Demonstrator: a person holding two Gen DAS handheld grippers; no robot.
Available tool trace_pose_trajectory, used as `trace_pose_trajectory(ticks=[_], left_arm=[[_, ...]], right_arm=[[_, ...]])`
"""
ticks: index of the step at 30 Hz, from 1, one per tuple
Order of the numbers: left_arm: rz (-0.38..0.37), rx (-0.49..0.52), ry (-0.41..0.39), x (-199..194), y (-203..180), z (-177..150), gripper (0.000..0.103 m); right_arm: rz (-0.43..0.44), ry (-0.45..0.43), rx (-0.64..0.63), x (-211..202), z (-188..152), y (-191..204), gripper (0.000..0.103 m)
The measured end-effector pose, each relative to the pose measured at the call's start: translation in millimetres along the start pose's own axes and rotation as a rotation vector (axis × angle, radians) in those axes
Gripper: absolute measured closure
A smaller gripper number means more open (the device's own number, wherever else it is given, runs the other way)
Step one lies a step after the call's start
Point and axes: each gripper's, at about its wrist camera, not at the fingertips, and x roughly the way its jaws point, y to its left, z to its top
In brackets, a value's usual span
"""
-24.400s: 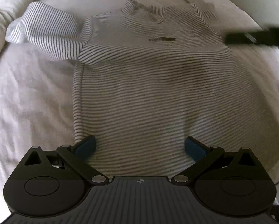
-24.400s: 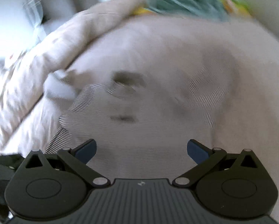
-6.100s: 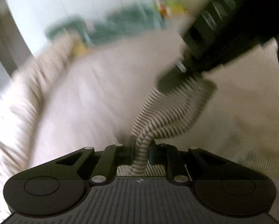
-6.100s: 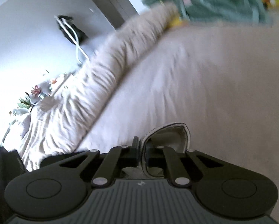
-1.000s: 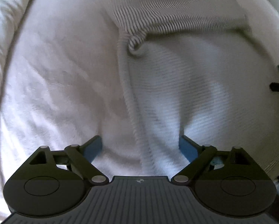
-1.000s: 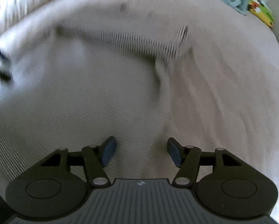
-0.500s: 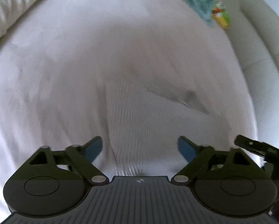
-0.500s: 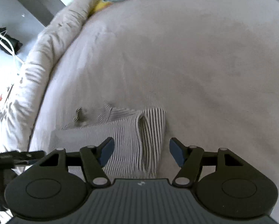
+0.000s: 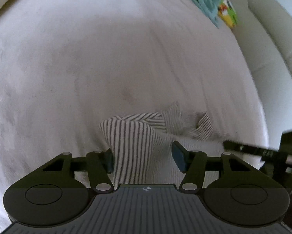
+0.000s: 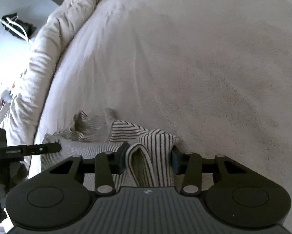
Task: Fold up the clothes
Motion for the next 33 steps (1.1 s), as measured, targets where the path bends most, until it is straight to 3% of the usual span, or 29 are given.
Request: trace_pose_trajectory(ticks=[2, 3, 4, 5, 6, 7, 9, 13, 14, 15, 16, 17, 18, 20, 21, 22, 23, 24, 27, 33], left_arm=[[-0.028, -0.052, 0.0, 10.9, 3.1, 3.8, 0.029], [-0.054, -0.082, -0.006, 14.5, 3.2, 5.7, 0.018], [-0.054, -0.085, -0.01, 14.8, 0.1, 6.9, 0.018], [-0.051, -0.084, -0.013, 14.5, -3.5, 8.1, 0.021], [-0.041, -0.037, -0.013, 7.0, -9.1, 4.6, 0.036], [-0.048, 0.002, -0.017, -0.5, -13.0, 2.7, 0.042], [-0.098, 0.045, -0.034, -10.3, -13.1, 0.9, 0.04], [-0.026, -0.003, -0.008, 12.2, -0.1, 11.4, 0.031], [-0.041, -0.05, -0.007, 22.1, 4.7, 12.8, 0.027], [-0.074, -0.077, -0.02, 27.3, 3.8, 14.4, 0.009], [-0.11, -0.1, -0.035, 31.8, 1.9, 16.1, 0.003], [-0.093, -0.082, -0.044, 34.9, -5.3, 16.6, 0.003], [-0.068, -0.056, -0.051, 37.9, -13.5, 16.9, 0.003], [-0.03, 0.027, -0.06, 38.4, -28.4, 12.8, 0.004], [-0.007, 0.067, -0.067, 35.2, -34.5, 10.0, 0.015], [0.01, 0.089, -0.07, 30.3, -36.1, 8.8, 0.041], [0.025, 0.108, -0.071, 25.3, -37.1, 7.9, 0.05], [0.02, 0.128, -0.076, 17.4, -37.5, 8.5, 0.064], [-0.003, 0.188, -0.091, -8.0, -38.6, 11.1, 0.075], [-0.054, 0.392, -0.083, -60.8, -60.6, -9.2, 0.077]], right_arm=[[0.006, 0.005, -0.004, -1.0, 1.9, 0.8, 0.042], [0.009, 0.008, -0.006, -1.4, 2.9, 1.2, 0.038], [0.012, 0.011, -0.008, -1.9, 3.9, 1.6, 0.039], [0.016, 0.013, -0.01, -2.4, 4.9, 2.0, 0.05], [0.019, 0.016, -0.012, -2.9, 5.8, 2.4, 0.059], [0.022, 0.019, -0.014, -3.3, 6.8, 2.8, 0.064], [0.028, 0.024, -0.018, -4.3, 8.8, 3.6, 0.064], [0.021, 0.045, 0.004, 2.5, 12.2, -0.6, 0.052], [0.023, 0.057, 0.041, 15.1, 13.0, -4.3, 0.044], [0.035, 0.045, 0.044, 19.7, 12.4, -0.7, 0.037], [0.048, 0.032, 0.044, 23.6, 11.7, 3.5, 0.022], [0.05, 0.023, 0.023, 24.6, 9.7, 11.4, 0.021], [0.039, 0.016, -0.023, 25.9, 6.7, 22.6, 0.021], [-0.005, 0.022, -0.103, 30.4, 1.1, 37.9, 0.036], [-0.027, 0.026, -0.143, 32.6, -1.7, 45.5, 0.042], [-0.043, 0.026, -0.156, 30.7, -3.4, 47.8, 0.058], [-0.034, 0.028, -0.14, 26.4, -4.0, 47.2, 0.069], [-0.006, 0.03, -0.104, 19.6, -5.4, 45.4, 0.07], [-0.024, -0.001, -0.128, -4.4, -18.3, 57.7, 0.072], [-0.091, -0.06, -0.238, -63.5, -59.1, 91.6, 0.072]])
